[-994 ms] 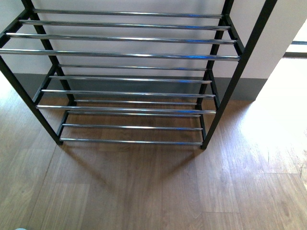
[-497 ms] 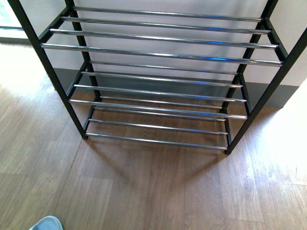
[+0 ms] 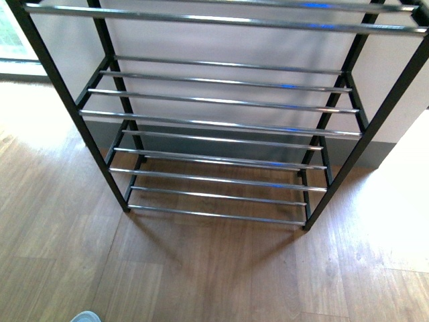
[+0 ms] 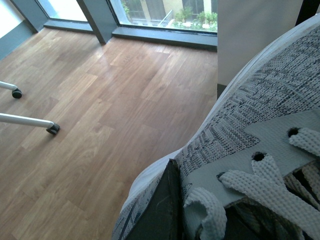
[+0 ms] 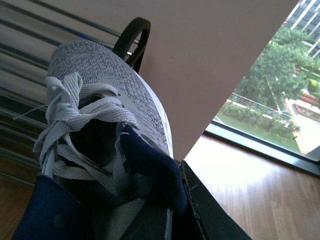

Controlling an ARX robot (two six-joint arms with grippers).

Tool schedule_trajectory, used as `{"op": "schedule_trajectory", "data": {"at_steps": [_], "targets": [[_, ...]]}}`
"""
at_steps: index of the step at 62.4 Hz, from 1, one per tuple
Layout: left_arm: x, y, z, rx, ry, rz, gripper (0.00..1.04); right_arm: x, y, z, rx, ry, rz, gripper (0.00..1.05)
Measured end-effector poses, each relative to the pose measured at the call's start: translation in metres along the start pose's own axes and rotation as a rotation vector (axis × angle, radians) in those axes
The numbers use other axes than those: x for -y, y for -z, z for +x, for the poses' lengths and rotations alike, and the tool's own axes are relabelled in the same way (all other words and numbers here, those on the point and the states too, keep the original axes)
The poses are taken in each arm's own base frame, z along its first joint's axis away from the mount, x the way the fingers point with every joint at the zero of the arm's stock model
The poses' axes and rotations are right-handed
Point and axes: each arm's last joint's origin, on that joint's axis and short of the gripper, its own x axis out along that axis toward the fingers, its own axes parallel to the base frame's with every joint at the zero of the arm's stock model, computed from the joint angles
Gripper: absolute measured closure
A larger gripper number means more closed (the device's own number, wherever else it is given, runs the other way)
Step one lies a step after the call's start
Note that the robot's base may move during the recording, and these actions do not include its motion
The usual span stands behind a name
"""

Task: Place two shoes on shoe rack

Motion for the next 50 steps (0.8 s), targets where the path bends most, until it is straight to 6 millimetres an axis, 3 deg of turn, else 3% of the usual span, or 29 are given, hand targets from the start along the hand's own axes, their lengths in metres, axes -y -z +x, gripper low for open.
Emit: {"op": "schedule_trajectory", "data": {"at_steps": [24,32,42,50], "targets": [[0.0,0.0,0.0,0.001,-0.004,0.0,1.04,0.0,0.0,0.0,0.003,-0.004,0.003,1.04],[0.0,0.0,0.0,0.001,-0.004,0.0,1.04,0.0,-0.001,0.006,0.062,-0.17,0.129,1.04],[0.0,0.0,0.0,0.001,-0.004,0.0,1.04,-0.01,-0.012,0.039,-0.016,-0.182,0.261,1.04],[0.0,0.0,0.0,0.0,-0.003,0.0,1.04,-0.03,-0.041,0.082,-0.017,-0.156,0.279,1.04]]}}
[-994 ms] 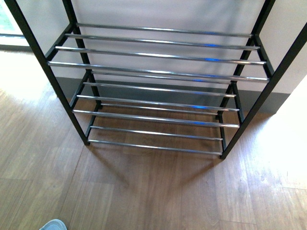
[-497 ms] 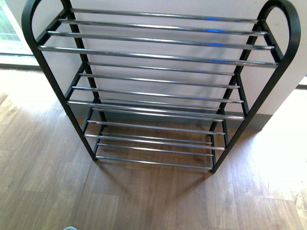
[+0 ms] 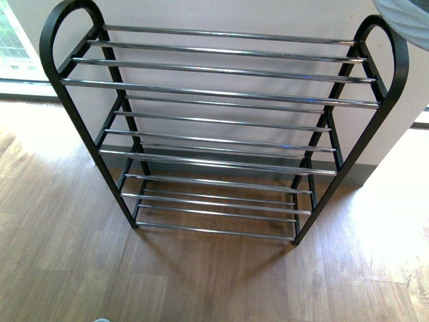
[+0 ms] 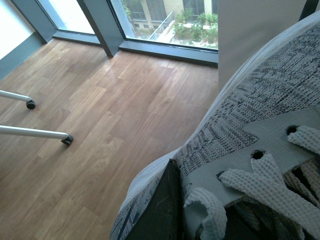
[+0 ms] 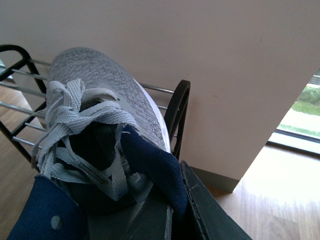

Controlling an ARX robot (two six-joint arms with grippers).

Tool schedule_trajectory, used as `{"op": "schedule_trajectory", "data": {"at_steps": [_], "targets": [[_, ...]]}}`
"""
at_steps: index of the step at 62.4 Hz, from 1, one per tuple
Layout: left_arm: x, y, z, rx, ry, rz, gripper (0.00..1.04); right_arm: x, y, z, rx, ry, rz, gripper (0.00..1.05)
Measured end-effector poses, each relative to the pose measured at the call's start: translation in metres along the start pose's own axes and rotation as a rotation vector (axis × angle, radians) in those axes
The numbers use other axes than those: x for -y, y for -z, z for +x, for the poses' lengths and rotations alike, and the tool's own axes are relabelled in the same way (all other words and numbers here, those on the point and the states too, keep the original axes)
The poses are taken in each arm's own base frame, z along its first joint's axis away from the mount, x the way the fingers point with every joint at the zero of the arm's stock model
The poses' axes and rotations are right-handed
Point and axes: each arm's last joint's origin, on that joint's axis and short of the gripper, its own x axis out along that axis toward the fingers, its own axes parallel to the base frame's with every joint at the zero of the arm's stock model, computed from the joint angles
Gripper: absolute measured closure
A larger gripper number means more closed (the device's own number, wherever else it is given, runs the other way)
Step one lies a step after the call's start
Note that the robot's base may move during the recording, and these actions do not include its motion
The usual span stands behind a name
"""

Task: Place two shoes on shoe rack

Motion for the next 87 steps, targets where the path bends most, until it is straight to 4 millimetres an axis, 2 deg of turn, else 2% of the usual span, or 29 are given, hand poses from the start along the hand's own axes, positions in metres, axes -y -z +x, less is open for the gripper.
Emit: {"op": "schedule_trajectory", "data": {"at_steps": [3,9,15,23,28,32,41,49,55,77,80,87], "targets": [[0.0,0.0,0.0,0.0,0.0,0.0,1.04,-0.008,-0.008,0.014,-0.002,0.004,0.006,1.04],[0.0,0.0,0.0,0.0,-0.001,0.0,1.04,-0.038,-0.033,0.06,-0.032,0.01,0.032,1.04],[0.0,0.0,0.0,0.0,0.0,0.0,1.04,-0.062,-0.044,0.102,-0.135,0.032,0.103,1.04],[0.0,0.0,0.0,0.0,-0.001,0.0,1.04,-0.077,-0.042,0.138,-0.283,0.064,0.212,1.04],[0.0,0.0,0.0,0.0,-0.001,0.0,1.04,-0.084,-0.036,0.159,-0.349,0.111,0.349,1.04],[0.0,0.0,0.0,0.0,-0.001,0.0,1.04,-0.084,-0.031,0.17,-0.355,0.159,0.398,1.04],[0.0,0.0,0.0,0.0,-0.001,0.0,1.04,-0.07,-0.015,0.197,-0.371,0.281,0.52,1.04],[0.0,0.0,0.0,0.0,-0.001,0.0,1.04,-0.058,0.005,0.214,-0.4,0.366,0.569,1.04],[0.0,0.0,0.0,0.0,0.0,0.0,1.04,-0.052,0.013,0.222,-0.392,0.385,0.586,1.04],[0.0,0.0,0.0,0.0,-0.001,0.0,1.04,-0.035,0.013,0.228,-0.394,0.35,0.51,1.04],[0.0,0.0,0.0,0.0,-0.001,0.0,1.04,-0.033,0.013,0.228,-0.394,0.358,0.501,0.99],[0.0,0.0,0.0,0.0,0.0,0.0,1.04,-0.029,0.016,0.226,-0.427,0.376,0.501,0.79]]}}
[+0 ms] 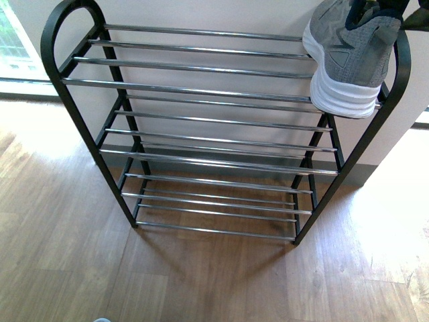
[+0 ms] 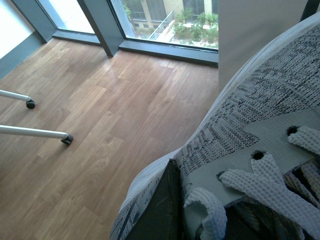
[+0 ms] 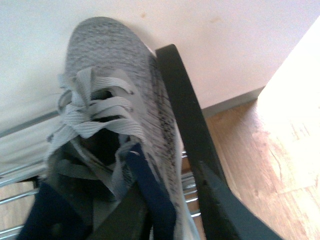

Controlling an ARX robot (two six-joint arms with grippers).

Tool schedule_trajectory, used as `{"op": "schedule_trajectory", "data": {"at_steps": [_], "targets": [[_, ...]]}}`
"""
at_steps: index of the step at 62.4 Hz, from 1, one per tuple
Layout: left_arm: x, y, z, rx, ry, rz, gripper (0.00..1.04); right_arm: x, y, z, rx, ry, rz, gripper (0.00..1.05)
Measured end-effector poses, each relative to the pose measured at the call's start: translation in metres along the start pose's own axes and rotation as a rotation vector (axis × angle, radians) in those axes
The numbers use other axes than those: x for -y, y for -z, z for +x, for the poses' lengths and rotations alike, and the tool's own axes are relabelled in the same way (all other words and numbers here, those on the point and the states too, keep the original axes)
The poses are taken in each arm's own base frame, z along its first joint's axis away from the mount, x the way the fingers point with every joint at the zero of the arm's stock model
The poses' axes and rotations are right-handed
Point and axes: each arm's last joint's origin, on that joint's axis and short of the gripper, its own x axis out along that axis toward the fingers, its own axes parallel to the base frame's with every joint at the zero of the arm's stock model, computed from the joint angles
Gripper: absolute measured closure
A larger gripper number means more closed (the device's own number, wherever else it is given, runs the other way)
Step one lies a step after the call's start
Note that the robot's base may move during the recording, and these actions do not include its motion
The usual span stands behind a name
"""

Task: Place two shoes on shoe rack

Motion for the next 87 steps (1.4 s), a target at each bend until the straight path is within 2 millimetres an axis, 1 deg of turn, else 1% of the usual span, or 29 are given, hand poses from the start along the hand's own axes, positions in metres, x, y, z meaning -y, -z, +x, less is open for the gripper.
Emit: {"op": "schedule_trajectory", "data": {"at_steps": [2,3,6,12,15,21,24,29,33,38,40,44,45,47,51,54,56,63,65,70,72,75,77,87], "targets": [[0.0,0.0,0.0,0.0,0.0,0.0,1.04,0.002,0.001,0.0,-0.021,0.008,0.004,0.72],[0.0,0.0,0.0,0.0,0.0,0.0,1.04,0.002,0.001,-0.002,-0.03,0.004,0.014,0.67],[0.0,0.0,0.0,0.0,0.0,0.0,1.04,0.002,0.001,-0.004,-0.042,-0.006,0.017,0.6],[0.0,0.0,0.0,0.0,0.0,0.0,1.04,0.003,-0.004,-0.016,-0.079,-0.037,0.032,0.44],[0.0,0.0,0.0,0.0,0.0,0.0,1.04,0.005,-0.012,-0.032,-0.086,-0.067,0.041,0.32],[0.0,0.0,0.0,0.0,0.0,0.0,1.04,0.01,-0.026,-0.058,-0.058,-0.126,0.04,0.16],[0.0,0.0,0.0,0.0,0.0,0.0,1.04,0.018,-0.032,-0.073,-0.03,-0.138,0.024,0.08],[0.0,0.0,0.0,0.0,0.0,0.0,1.04,0.031,-0.038,-0.091,0.034,-0.127,-0.026,0.09],[0.0,0.0,0.0,0.0,0.0,0.0,1.04,0.044,-0.041,-0.103,0.108,-0.081,-0.097,0.09],[0.0,0.0,0.0,0.0,0.0,0.0,1.04,0.05,-0.044,-0.108,0.132,-0.059,-0.147,0.09],[0.0,0.0,0.0,0.0,0.0,0.0,1.04,0.051,-0.044,-0.109,0.157,-0.078,-0.175,0.11],[0.0,0.0,0.0,0.0,0.001,0.0,1.04,0.054,-0.036,-0.106,0.319,-0.204,-0.244,0.2],[0.0,0.0,0.0,-0.001,0.003,0.0,1.04,0.057,-0.028,-0.106,0.397,-0.24,-0.268,0.26],[0.0,0.0,0.0,0.0,0.003,0.0,1.04,0.062,-0.019,-0.106,0.464,-0.257,-0.293,0.31],[0.0,0.0,0.0,0.0,0.002,0.0,1.04,0.069,-0.003,-0.11,0.545,-0.283,-0.318,0.4],[0.0,0.0,0.0,0.0,-0.001,0.0,1.04,0.08,0.008,-0.116,0.601,-0.304,-0.332,0.48],[0.0,0.0,0.0,0.0,-0.001,0.0,1.04,0.084,0.011,-0.118,0.619,-0.305,-0.336,0.52],[0.0,0.0,0.0,0.0,0.0,0.0,1.04,0.104,0.032,-0.129,0.652,-0.277,-0.334,0.71],[0.0,0.0,0.0,0.0,0.0,0.0,1.04,0.106,0.036,-0.13,0.651,-0.275,-0.334,0.75],[0.0,0.0,0.0,0.0,0.002,0.0,1.04,0.114,0.054,-0.133,0.637,-0.275,-0.344,0.89],[0.0,0.0,0.0,-0.001,0.003,0.0,1.04,0.116,0.058,-0.134,0.634,-0.275,-0.347,0.92],[0.0,0.0,0.0,0.0,0.002,0.0,1.04,0.12,0.067,-0.137,0.629,-0.275,-0.35,1.01],[0.0,0.0,0.0,0.0,0.001,0.0,1.04,0.123,0.072,-0.139,0.629,-0.274,-0.355,1.03],[0.0,0.0,0.0,0.0,0.0,0.0,1.04,0.133,0.091,-0.149,0.631,-0.273,-0.354,1.03]]}}
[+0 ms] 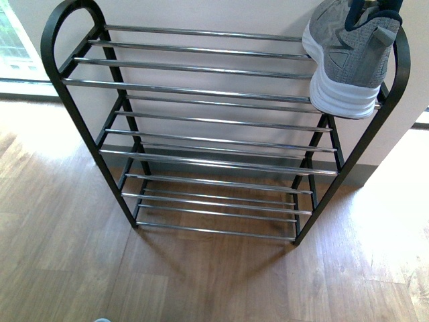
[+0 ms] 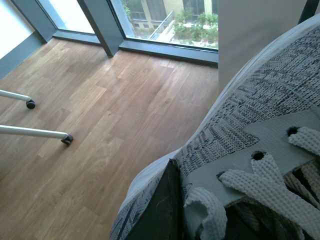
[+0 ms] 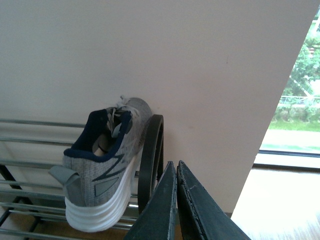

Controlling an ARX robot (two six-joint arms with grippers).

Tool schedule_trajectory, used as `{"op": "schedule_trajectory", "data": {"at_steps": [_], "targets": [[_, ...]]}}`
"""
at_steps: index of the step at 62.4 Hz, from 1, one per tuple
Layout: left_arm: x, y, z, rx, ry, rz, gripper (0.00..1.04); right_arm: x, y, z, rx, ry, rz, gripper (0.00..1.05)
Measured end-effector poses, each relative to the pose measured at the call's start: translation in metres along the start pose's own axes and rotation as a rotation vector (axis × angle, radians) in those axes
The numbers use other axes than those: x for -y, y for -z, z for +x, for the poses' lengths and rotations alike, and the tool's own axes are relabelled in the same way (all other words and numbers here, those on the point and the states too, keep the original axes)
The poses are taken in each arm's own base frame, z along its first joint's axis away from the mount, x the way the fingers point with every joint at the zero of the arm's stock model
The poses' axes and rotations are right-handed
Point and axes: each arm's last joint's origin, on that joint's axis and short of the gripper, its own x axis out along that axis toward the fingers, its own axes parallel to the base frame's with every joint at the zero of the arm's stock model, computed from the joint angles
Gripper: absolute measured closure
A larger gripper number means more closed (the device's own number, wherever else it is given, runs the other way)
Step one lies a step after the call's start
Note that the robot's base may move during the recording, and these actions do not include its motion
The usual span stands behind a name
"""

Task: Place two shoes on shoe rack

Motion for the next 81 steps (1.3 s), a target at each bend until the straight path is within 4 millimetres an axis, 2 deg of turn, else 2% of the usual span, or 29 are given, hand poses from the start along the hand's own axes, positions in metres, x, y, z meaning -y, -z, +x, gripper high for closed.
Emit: {"op": "schedule_trajectory", "data": {"at_steps": [15,34,48,81], "targets": [[0.0,0.0,0.0,0.0,0.0,0.0,1.04,0.0,0.015,-0.031,0.002,0.0,0.0,1.03],[0.0,0.0,0.0,0.0,0.0,0.0,1.04,0.0,0.025,-0.053,0.0,0.0,0.0,1.03],[0.0,0.0,0.0,0.0,-0.001,0.0,1.04,0.0,0.034,-0.064,0.009,-0.002,-0.001,1.03],[0.0,0.0,0.0,0.0,0.0,0.0,1.04,0.0,0.029,-0.084,0.029,-0.001,-0.001,1.03]]}}
